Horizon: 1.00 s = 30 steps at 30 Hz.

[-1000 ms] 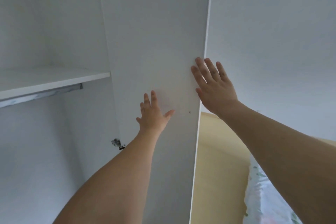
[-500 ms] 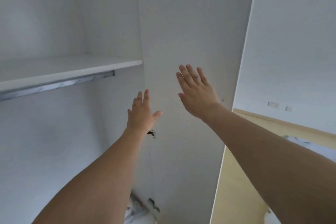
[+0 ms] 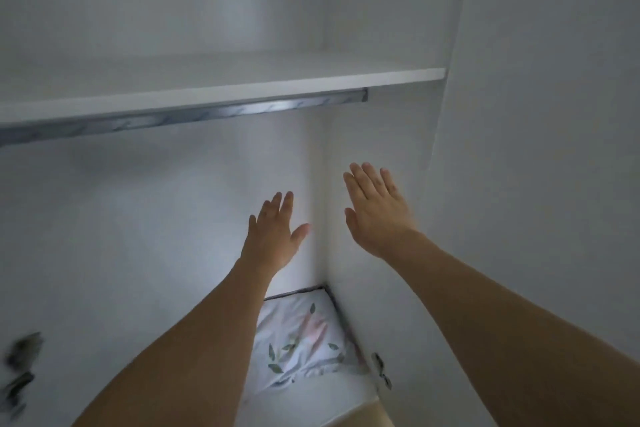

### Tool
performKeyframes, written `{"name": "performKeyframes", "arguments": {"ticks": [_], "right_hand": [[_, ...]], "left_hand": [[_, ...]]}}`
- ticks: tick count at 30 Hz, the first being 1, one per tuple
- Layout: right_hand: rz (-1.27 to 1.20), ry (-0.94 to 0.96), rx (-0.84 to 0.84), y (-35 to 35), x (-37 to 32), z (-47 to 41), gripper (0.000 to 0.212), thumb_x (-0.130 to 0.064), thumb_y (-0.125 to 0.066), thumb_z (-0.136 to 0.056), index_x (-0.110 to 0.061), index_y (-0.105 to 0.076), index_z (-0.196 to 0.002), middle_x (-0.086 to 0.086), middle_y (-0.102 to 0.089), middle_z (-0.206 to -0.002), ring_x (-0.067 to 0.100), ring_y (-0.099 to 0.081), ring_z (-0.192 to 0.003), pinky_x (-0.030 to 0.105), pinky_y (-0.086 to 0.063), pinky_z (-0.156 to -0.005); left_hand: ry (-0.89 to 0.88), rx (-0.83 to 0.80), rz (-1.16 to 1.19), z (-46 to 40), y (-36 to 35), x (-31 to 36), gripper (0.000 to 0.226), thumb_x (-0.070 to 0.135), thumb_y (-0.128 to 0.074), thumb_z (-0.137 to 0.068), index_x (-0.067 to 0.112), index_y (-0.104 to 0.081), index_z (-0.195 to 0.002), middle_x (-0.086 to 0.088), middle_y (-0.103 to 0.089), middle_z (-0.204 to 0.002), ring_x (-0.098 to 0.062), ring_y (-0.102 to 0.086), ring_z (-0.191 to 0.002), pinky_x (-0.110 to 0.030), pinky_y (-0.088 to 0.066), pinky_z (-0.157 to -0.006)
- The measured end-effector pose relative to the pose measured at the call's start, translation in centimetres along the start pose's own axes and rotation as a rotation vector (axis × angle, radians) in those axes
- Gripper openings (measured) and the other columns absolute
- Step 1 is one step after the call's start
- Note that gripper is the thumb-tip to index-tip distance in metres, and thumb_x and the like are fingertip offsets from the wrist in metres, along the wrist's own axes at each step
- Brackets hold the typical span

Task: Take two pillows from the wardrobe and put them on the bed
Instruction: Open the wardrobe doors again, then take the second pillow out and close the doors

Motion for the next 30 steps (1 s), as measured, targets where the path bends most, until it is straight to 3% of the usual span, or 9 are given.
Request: {"name": "performKeyframes", "arguments": {"ticks": [9,17,25,30], "right_hand": [[-0.16,0.184,-0.133,-10.4,-6.0,-4.5,0.064,-0.038,-0.025,-0.099,-0.009,-0.004,-0.152,0.008,0.001,-0.161,0.023,0.005,-0.148,0.042,0.005,-0.121],[-0.259,0.22,-0.236,-20.2,-12.1,-3.9,0.063,-0.036,-0.028,-0.099,-0.009,-0.006,-0.152,0.009,-0.002,-0.161,0.023,0.001,-0.148,0.041,0.003,-0.121],[-0.299,0.21,-0.422,-41.7,-18.4,4.2,0.066,-0.037,-0.03,-0.1,-0.01,0.0,-0.152,0.007,0.004,-0.161,0.022,0.006,-0.148,0.04,0.006,-0.12],[-0.316,0.196,-0.472,-58.7,-22.3,9.3,0.067,-0.037,-0.031,-0.099,-0.011,0.001,-0.152,0.007,0.006,-0.161,0.022,0.008,-0.148,0.041,0.007,-0.119]], "left_hand": [[0.254,-0.082,-0.138,2.2,-3.7,-9.3,0.07,0.054,-0.028,-0.098,0.019,-0.004,-0.153,-0.004,-0.004,-0.162,-0.025,-0.006,-0.148,-0.047,-0.01,-0.118],[0.322,-0.17,-0.131,4.1,-11.4,-17.0,0.07,0.05,-0.035,-0.098,0.018,-0.006,-0.153,-0.004,-0.005,-0.162,-0.025,-0.007,-0.148,-0.047,-0.011,-0.118],[0.294,-0.293,-0.167,9.4,-33.5,-24.7,0.069,0.049,-0.035,-0.097,0.019,-0.007,-0.153,-0.005,-0.005,-0.162,-0.027,-0.007,-0.148,-0.048,-0.013,-0.118],[0.421,-0.358,-0.117,12.4,-50.4,-31.3,0.07,0.051,-0.034,-0.097,0.019,-0.008,-0.153,-0.005,-0.004,-0.162,-0.026,-0.008,-0.147,-0.046,-0.014,-0.117]]}}
Point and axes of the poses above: each hand's wrist, its own z-axis away from the middle knuckle, its own y-axis out of the back of the hand, x = y × z, the point moved 3 cm from there along -z, towards the middle knuckle
